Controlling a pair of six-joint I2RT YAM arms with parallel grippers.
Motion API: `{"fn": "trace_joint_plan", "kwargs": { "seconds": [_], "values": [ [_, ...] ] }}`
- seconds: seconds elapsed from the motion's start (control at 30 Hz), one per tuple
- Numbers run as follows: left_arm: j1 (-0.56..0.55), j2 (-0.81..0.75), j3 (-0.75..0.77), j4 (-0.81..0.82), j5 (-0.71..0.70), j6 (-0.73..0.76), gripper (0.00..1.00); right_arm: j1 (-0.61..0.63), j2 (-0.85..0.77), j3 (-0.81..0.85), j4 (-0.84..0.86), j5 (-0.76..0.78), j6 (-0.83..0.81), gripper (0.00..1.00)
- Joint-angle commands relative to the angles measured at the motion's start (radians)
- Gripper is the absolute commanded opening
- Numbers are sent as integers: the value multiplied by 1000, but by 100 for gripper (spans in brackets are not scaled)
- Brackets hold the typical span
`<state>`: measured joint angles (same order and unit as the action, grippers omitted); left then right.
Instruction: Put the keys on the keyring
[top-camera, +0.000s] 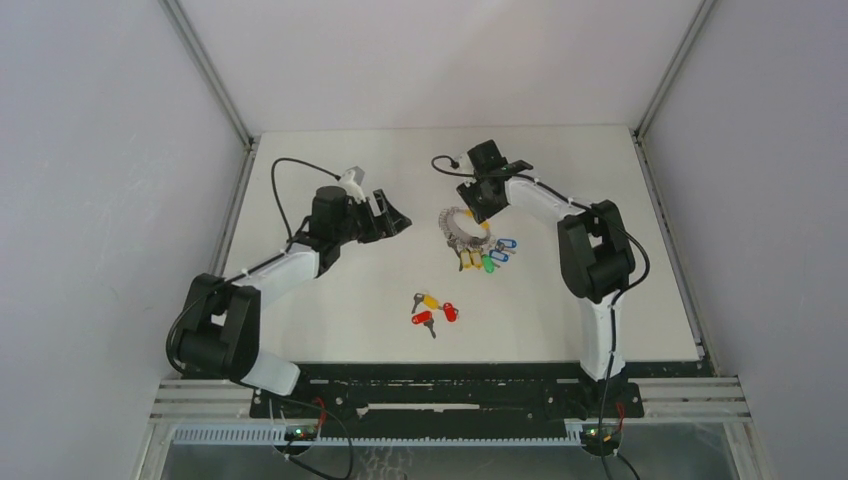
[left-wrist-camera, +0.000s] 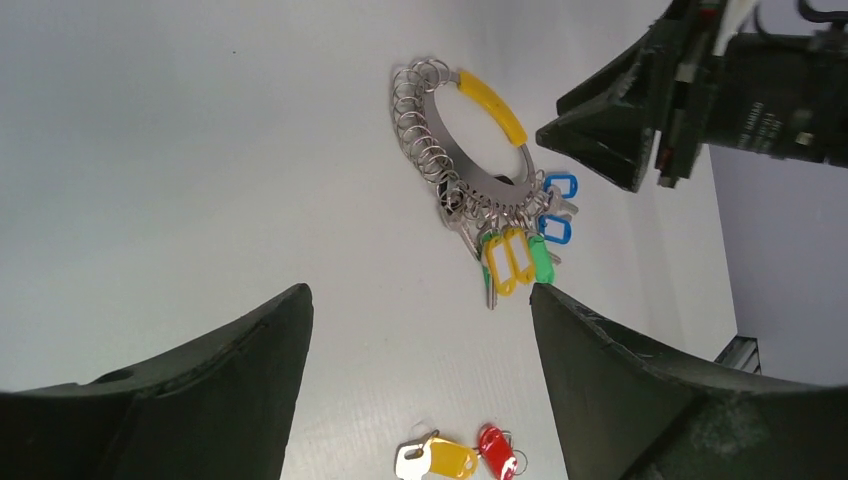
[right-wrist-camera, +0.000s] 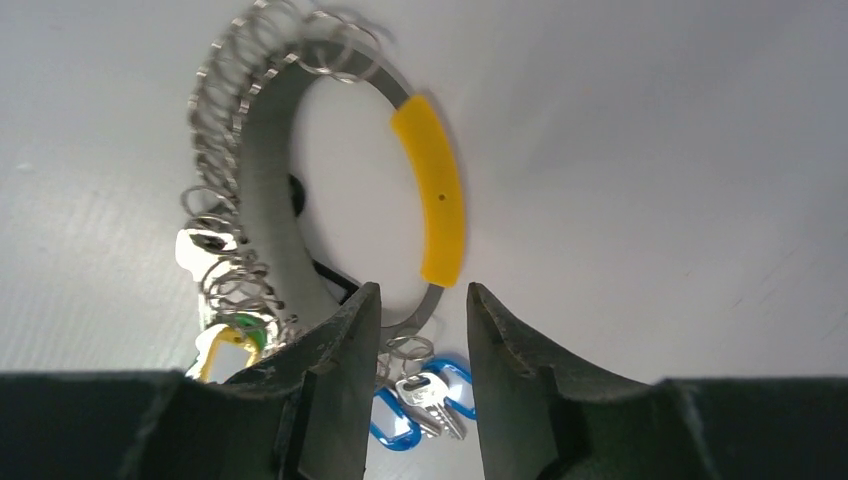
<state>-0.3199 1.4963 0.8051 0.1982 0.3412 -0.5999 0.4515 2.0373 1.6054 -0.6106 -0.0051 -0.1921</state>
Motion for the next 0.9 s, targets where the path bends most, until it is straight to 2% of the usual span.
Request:
{"fn": "trace_joint_plan", "kwargs": {
  "seconds": [0.0, 0.27, 0.47, 0.87],
  "values": [
    [4, -67, -38, 47, -32, -25, 85, -36, 55, 73, -102, 5, 98, 38],
    [0, -72, -30, 34, -18, -22, 85, -56, 143, 148, -181, -15, 175, 38],
    [-7, -69, -25, 27, -19, -18, 85, -55, 153, 151, -202, -45, 242, 37],
    [-20, -79, -21, 23, -14, -21, 85, -52, 144, 132, -207, -4, 449, 28]
  ]
}}
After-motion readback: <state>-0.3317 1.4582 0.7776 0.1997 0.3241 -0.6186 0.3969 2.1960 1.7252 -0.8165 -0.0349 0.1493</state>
